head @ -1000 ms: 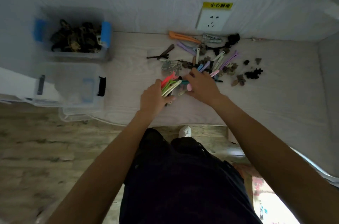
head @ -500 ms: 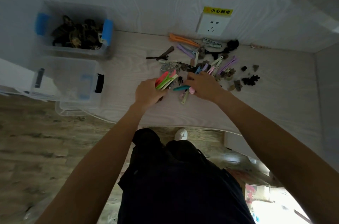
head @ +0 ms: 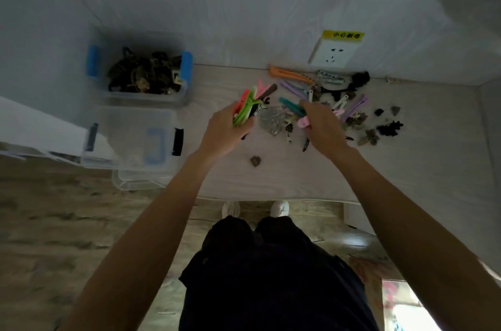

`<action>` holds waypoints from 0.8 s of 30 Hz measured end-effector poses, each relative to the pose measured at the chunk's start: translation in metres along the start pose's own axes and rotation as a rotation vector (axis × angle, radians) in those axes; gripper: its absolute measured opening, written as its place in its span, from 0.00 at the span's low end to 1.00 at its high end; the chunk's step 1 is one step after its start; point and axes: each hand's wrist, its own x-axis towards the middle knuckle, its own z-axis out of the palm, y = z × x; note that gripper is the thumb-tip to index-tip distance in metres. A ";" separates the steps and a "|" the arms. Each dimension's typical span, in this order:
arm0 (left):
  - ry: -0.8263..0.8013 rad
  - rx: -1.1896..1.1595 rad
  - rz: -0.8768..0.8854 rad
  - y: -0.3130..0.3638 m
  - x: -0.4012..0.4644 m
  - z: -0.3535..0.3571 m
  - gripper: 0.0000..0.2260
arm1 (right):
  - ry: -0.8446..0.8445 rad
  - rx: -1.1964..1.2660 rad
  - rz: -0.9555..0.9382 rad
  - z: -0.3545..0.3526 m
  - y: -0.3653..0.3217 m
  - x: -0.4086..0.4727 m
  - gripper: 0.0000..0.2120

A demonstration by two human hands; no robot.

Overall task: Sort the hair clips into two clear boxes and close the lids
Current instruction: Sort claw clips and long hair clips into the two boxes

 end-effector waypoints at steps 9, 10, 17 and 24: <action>0.076 0.615 0.185 -0.087 -0.050 -0.126 0.20 | 0.084 0.272 -0.149 -0.005 -0.141 0.025 0.08; 0.048 0.631 0.148 -0.099 -0.054 -0.133 0.19 | 0.072 0.275 -0.176 -0.001 -0.156 0.028 0.09; -0.211 0.782 0.113 -0.142 -0.048 -0.153 0.13 | -0.014 0.200 -0.327 0.034 -0.240 0.046 0.09; -0.093 0.569 0.063 -0.144 -0.059 -0.167 0.15 | -0.200 0.608 -0.093 0.068 -0.301 0.066 0.16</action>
